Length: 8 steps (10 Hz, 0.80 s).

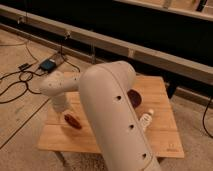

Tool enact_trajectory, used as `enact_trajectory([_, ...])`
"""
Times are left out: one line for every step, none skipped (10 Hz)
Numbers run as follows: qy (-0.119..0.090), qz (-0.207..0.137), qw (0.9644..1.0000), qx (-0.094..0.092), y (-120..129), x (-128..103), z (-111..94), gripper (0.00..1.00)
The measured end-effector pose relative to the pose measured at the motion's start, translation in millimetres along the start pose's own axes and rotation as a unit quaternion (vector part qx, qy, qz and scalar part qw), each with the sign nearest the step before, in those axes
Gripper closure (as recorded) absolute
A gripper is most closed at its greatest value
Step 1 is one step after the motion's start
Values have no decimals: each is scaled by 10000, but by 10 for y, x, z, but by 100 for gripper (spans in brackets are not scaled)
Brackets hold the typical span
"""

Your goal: Drag the pepper across the table

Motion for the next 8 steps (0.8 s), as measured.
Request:
enact_trajectory([27, -40, 10000, 1, 36, 34, 25, 35])
enact_trajectory([55, -75, 9999, -45, 92, 63, 53, 35])
enact_trajectory([63, -84, 9999, -89, 126, 75, 76, 35])
enact_trajectory([79, -81, 9998, -153, 159, 86, 110, 35])
enact_trajectory([46, -59, 9998, -201, 169, 63, 119, 35])
enact_trajectory([17, -35, 9997, -224, 162, 42, 122, 35])
enact_trajectory([-5, -12, 9997, -226, 143, 28, 120, 35])
enact_trajectory([-48, 53, 9998, -210, 105, 5, 117, 35])
